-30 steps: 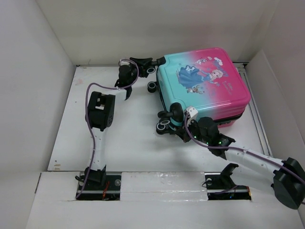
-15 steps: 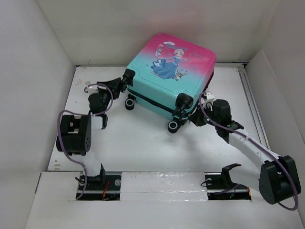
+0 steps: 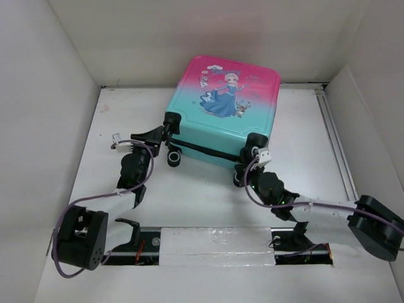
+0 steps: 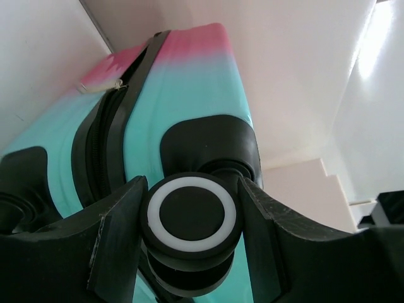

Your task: Pack the luggage

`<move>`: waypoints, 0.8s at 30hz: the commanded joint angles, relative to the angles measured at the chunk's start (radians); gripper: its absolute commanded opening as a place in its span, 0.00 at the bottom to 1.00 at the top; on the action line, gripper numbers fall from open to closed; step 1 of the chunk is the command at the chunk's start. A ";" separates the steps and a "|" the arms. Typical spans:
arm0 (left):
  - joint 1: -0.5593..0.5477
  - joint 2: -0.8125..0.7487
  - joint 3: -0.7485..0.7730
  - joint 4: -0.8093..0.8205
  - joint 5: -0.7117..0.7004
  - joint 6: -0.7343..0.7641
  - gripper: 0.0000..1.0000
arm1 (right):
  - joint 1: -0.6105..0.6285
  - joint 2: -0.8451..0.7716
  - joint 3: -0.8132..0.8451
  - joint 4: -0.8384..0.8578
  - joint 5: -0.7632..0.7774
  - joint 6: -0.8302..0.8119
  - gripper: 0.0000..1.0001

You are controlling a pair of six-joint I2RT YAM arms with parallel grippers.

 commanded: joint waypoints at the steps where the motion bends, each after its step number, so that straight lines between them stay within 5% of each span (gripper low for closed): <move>1: -0.181 -0.067 0.064 -0.010 0.090 0.071 0.00 | 0.100 0.117 0.060 0.243 0.202 -0.039 0.00; 5: -0.244 -0.067 0.095 -0.023 0.069 0.094 0.00 | 0.125 0.288 0.129 0.404 0.331 -0.122 0.00; 8: -0.280 -0.046 0.095 -0.010 0.090 0.094 0.00 | 0.102 0.316 0.256 0.308 0.257 -0.131 0.00; 15: -0.495 -0.012 0.161 -0.008 0.043 0.150 0.00 | 0.092 0.396 0.399 0.141 -0.277 -0.137 0.00; 18: -0.560 0.000 0.174 0.005 0.043 0.150 0.00 | 0.117 0.408 0.304 0.243 -0.404 -0.036 0.00; 22: -0.545 -0.038 0.190 -0.062 0.006 0.176 0.00 | 0.157 0.307 0.192 0.233 -0.386 0.009 0.00; 24: -0.496 -0.088 0.179 -0.092 -0.004 0.205 0.00 | 0.157 0.230 0.180 0.063 -0.271 0.009 0.00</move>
